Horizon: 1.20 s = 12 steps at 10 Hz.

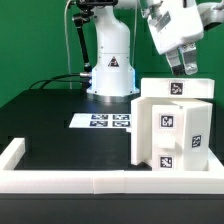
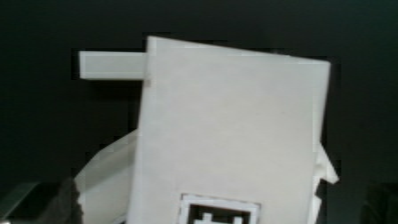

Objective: Assemble cabinet

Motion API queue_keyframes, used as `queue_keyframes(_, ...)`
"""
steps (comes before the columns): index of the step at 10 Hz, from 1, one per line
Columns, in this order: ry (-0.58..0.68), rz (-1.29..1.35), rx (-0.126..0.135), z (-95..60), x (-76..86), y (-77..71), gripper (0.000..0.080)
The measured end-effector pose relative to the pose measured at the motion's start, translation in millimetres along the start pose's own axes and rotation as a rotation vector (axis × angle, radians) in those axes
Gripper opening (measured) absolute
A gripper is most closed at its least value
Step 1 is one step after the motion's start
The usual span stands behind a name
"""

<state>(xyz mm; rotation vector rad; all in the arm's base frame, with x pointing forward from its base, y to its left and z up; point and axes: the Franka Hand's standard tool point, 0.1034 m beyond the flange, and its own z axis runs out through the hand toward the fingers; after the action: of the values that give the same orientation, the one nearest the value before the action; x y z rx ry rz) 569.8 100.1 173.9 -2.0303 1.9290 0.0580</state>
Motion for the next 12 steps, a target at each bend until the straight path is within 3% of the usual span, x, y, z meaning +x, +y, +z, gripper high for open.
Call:
queue_keyframes(1,-0.009,-0.200,-0.030,-0.9,-1.2,-0.6,0.0797)
queue_keyframes(2,-0.019,-0.371,-0.037,-2.2,1.2,-2.5,0.0797)
queue_keyframes(5,-0.047,-0.798,-0.123,-1.0,-1.0,-5.1,0.0797)
queue_keyframes(7,-0.050,-0.918,-0.118,-1.4,-0.1,-5.9,0.0797)
queue_keyframes(8,-0.054,-1.063,-0.129,-2.2,0.2,-5.8,0.0797)
queue_keyframes(9,-0.056,-1.223,-0.150,-2.6,0.3,-5.3,0.0797)
queue_keyframes(11,-0.091,-1.531,-0.223,-3.9,-1.1,-4.9,0.0797)
queue_keyframes(12,-0.104,-1.615,-0.230,-5.1,-1.7,-7.6,0.0797)
